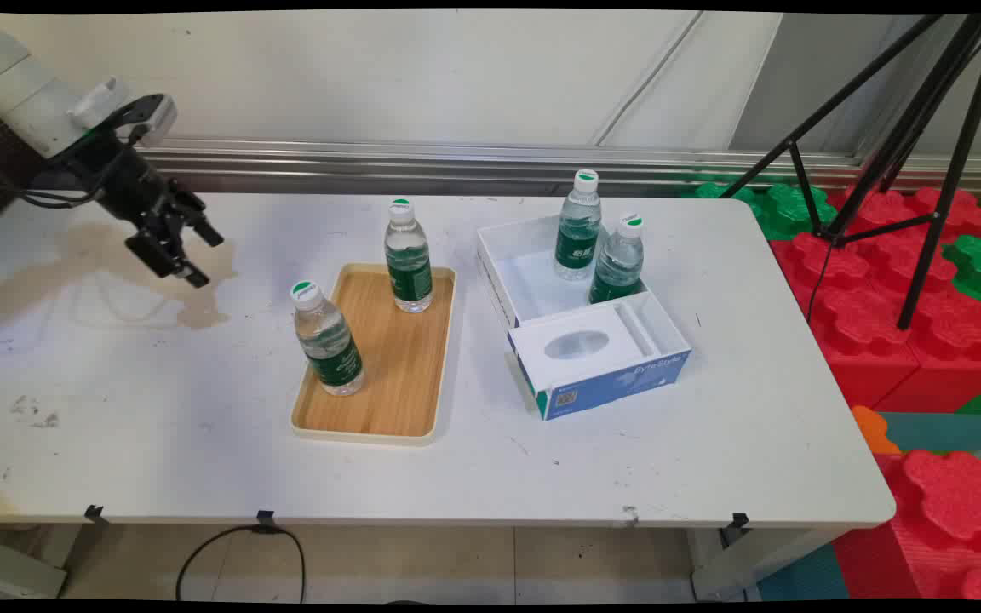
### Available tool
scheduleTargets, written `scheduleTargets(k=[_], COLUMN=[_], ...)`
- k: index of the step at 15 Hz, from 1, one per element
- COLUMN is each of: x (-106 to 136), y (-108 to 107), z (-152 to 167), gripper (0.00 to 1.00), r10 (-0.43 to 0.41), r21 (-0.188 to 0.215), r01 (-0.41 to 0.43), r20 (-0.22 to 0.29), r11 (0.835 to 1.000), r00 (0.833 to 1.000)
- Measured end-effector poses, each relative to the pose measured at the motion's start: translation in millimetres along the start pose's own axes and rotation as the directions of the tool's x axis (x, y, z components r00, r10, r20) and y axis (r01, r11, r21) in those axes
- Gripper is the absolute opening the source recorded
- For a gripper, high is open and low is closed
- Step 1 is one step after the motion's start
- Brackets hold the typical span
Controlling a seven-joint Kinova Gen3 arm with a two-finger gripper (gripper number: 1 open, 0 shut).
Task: Pick up the green bottle from the white box
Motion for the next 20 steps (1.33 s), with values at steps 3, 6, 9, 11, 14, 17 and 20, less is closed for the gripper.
scheduleTargets(k=[3,6,9,11,14,17,20], x=[23,61,91,117,169,223,272], y=[3,12,30,49,85,114,139], z=[1,-4,-11,-22,-38,-44,-42], gripper=[1.00,1.00,1.00,1.00,1.00,1.00,1.00], r10=[0.012,0.016,-0.010,-0.035,-0.067,-0.077,-0.065], r21=[0.032,0.095,0.132,0.158,0.187,0.195,0.195], r01=[-0.011,-0.009,0.019,0.044,0.080,0.097,0.093], r20=[-0.060,-0.079,-0.070,-0.062,-0.072,-0.110,-0.148], r11=[0.999,0.995,0.991,0.986,0.979,0.976,0.976], r00=[0.998,0.997,0.998,0.997,0.995,0.991,0.987])
